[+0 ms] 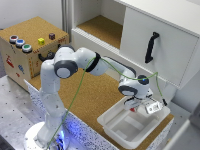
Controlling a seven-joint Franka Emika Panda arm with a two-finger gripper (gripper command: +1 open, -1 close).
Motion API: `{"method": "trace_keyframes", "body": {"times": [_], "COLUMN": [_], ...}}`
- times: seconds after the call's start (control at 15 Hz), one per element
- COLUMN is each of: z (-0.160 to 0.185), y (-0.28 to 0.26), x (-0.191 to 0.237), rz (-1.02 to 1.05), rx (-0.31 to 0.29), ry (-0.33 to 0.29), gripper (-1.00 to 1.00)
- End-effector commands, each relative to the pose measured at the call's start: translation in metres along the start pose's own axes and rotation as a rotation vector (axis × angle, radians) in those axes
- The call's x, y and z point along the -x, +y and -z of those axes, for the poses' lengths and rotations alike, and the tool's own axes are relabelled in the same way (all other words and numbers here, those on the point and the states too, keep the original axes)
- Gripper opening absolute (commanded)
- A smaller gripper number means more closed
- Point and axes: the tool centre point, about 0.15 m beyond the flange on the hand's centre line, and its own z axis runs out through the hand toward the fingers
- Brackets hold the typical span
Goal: Go towards the pink block and pick it up
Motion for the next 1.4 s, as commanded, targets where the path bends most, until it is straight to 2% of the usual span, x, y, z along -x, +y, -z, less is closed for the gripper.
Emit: {"method": "trace_keyframes", "body": {"times": [0.0,0.2,0.33,0.73,1.0,1.33], "z": [0.013,0.001,-0.004,-0.02,-0.038,-0.042], "y": [-0.01,-0.024,-0.026,-0.019,-0.006,0.006], "x": [-0.027,-0.041,-0.046,-0.047,-0.043,-0.036], "rz": [0.264,0.444,0.49,0.44,0.421,0.419], "rx": [0.002,0.016,0.021,0.003,-0.019,-0.048], "ry": [-0.05,-0.067,-0.082,-0.078,-0.102,-0.114], "gripper": [1.0,1.0,1.0,1.0,1.0,1.0]}}
